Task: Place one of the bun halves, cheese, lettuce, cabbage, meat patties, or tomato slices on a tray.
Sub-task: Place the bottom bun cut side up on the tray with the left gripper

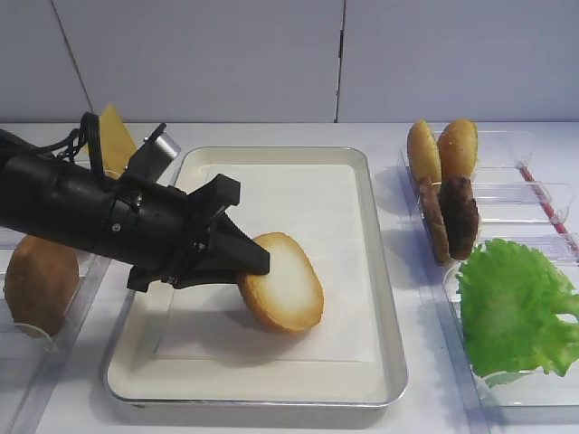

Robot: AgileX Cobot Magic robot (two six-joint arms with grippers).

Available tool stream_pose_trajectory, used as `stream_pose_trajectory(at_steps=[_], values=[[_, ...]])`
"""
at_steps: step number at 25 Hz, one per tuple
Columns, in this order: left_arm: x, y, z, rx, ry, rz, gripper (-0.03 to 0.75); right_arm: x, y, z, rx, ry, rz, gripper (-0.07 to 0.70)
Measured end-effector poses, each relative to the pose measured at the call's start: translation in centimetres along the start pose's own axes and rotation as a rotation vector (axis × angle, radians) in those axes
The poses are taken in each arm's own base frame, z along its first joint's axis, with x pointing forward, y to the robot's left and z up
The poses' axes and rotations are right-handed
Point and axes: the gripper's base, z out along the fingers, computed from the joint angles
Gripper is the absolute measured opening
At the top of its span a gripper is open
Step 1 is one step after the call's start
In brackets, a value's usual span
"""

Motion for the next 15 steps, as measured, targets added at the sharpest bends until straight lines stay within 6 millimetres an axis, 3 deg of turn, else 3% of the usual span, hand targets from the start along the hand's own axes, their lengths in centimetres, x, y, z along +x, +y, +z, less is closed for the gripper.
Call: stream_pose_trajectory(at_steps=[15], values=[[-0.16,0.04,0.00,-0.004,-0.017,0.004,0.147,0.00,0.00,0.00,0.000,0.000,0.000,0.692]])
